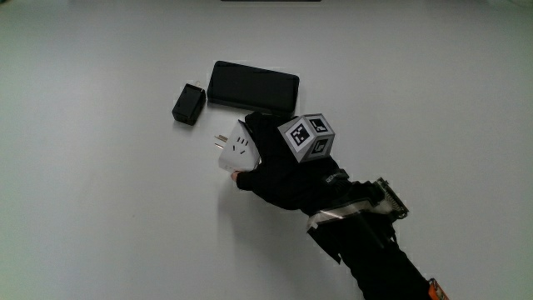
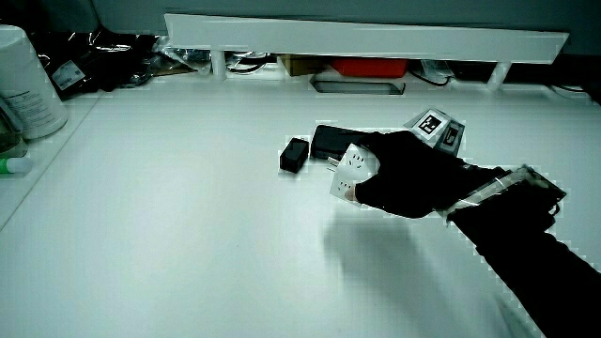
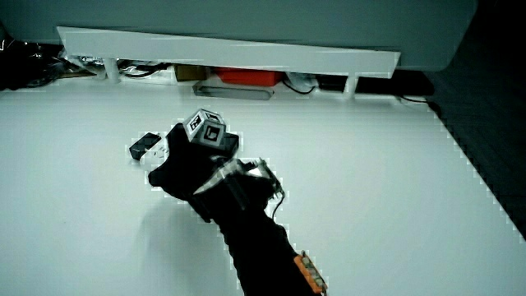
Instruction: Place socket
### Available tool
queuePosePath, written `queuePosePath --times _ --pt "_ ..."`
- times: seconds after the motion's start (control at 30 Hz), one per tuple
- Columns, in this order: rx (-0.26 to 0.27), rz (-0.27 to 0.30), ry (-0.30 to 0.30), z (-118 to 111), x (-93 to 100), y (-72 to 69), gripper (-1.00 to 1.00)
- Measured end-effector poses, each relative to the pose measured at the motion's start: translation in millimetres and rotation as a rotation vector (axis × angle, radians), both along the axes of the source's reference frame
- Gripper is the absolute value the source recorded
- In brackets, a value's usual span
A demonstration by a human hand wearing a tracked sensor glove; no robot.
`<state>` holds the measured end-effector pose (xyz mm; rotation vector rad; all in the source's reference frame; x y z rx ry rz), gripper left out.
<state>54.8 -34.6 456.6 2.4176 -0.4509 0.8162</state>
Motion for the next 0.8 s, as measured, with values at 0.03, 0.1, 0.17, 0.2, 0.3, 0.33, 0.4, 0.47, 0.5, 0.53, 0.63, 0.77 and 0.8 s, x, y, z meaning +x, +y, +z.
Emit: queuePosePath --times 0.03,0.1,0.17,0.2,0.3,0.33,0.4,0.47,0.5,0.53,0.63,0.77,0.8 --pt "-0.005 -0.004 0.014 7.5 -1.4 -1.3 0.00" --pt "-0.055 0.001 -0.006 14.7 -3.6 -3.8 0.00" --pt "-0.074 0.003 -0.003 21.4 -5.3 -6.0 0.00" --pt "-0.080 0.002 0.004 23.3 -6.4 -6.1 0.00" --pt "-0.091 0.006 0.030 35.0 -6.7 -5.5 0.00" --pt "-0.100 0.003 0.023 38.3 -7.3 -5.4 0.00" --pt "-0.112 -0.001 0.044 45.7 -8.6 -5.1 0.00" --pt "-0.143 -0.008 0.048 54.1 -8.9 -4.9 0.00" --pt "-0.146 -0.007 0.050 55.4 -8.8 -4.6 0.00" --pt "-0.143 -0.002 0.056 54.4 -8.5 -4.0 0.00" --pt "-0.159 0.005 0.043 59.8 -7.3 -4.1 0.00" --pt "-0.159 0.002 0.070 59.2 -9.7 -4.7 0.00" --pt "-0.162 -0.003 0.059 59.0 -9.8 -4.7 0.00"
